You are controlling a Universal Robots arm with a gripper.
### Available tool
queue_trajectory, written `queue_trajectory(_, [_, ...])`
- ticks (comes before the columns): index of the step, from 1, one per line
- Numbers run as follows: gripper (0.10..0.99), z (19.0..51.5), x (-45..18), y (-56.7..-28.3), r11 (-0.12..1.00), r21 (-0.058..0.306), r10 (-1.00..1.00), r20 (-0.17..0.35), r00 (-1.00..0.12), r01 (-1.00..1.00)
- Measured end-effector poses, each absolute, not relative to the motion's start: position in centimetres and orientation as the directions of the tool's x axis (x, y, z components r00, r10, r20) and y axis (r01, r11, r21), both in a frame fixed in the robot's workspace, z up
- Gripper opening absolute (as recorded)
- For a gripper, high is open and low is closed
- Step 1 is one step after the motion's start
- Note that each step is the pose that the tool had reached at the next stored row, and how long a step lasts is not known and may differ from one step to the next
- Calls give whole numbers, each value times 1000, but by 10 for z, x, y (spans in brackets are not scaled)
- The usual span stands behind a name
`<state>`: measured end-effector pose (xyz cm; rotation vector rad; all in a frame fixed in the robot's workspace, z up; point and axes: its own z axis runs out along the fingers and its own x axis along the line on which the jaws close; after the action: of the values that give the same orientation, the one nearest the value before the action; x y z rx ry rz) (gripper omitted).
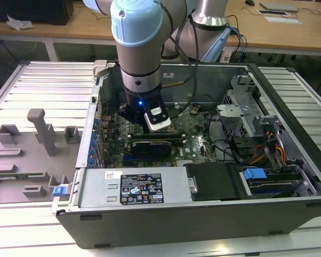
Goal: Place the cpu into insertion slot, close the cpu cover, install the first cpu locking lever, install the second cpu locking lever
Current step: 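Install the second cpu locking lever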
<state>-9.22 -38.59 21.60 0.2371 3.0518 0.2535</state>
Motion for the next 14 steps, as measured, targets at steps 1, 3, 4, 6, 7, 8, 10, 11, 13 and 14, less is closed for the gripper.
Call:
queue_trajectory(1, [106,215,-92,-385,974,171,159,-56,-986,147])
queue_trajectory(3, [106,211,-93,-384,973,181,159,-55,-986,147])
queue_trajectory(4, [106,210,-93,-384,972,183,158,-54,-986,146])
queue_trajectory(6, [106,208,-93,-384,971,188,158,-54,-986,145])
queue_trajectory(7, [106,207,-93,-384,971,191,157,-53,-986,145])
queue_trajectory(8, [106,207,-94,-384,970,194,157,-53,-986,144])
queue_trajectory(10, [106,205,-94,-383,969,199,157,-52,-986,144])
queue_trajectory(11, [106,204,-94,-383,969,203,157,-51,-986,144])
queue_trajectory(13, [106,203,-95,-382,968,207,158,-50,-986,144])
queue_trajectory(14, [106,202,-95,-382,967,210,158,-50,-986,144])
